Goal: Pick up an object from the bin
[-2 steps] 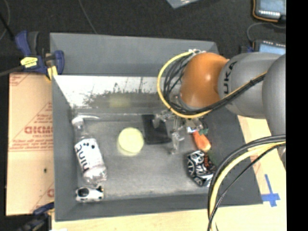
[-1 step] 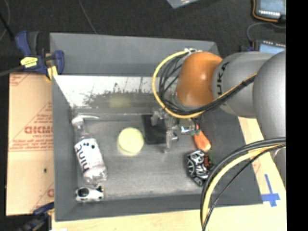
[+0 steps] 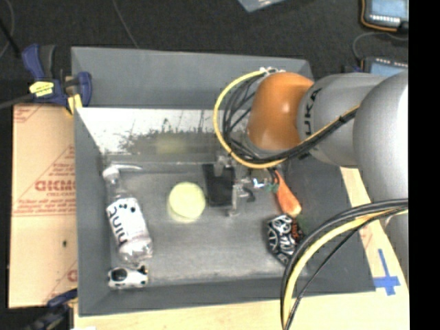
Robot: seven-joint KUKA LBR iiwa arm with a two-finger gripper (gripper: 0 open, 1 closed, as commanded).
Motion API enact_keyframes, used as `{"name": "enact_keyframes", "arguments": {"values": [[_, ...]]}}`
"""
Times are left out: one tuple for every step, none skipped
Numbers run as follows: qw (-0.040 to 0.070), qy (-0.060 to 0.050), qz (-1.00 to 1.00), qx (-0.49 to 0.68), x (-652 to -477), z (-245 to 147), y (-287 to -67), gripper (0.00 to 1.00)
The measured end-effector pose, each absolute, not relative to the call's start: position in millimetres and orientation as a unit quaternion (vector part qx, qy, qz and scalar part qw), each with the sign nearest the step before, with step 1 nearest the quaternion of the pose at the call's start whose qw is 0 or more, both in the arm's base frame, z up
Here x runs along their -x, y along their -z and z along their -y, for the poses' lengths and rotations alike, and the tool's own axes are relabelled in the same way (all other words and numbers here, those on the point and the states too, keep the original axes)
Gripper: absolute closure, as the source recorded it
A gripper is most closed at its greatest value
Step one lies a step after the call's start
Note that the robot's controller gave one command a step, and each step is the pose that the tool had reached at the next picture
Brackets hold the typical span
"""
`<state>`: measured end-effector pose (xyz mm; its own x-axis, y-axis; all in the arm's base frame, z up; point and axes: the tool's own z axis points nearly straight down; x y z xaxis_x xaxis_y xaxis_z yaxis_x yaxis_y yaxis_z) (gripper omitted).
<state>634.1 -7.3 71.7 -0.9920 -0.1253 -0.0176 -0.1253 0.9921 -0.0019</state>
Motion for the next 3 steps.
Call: {"name": "enact_keyframes", "arguments": {"values": [[0.009, 0.000, -1.000, 0.024, -626.9, 22, -71, 1.00], [0.009, 0.000, -1.000, 0.024, -626.9, 22, -71, 1.00], [0.012, 0.001, -1.000, 0.027, -642.3, 31, -218, 1.00]]}}
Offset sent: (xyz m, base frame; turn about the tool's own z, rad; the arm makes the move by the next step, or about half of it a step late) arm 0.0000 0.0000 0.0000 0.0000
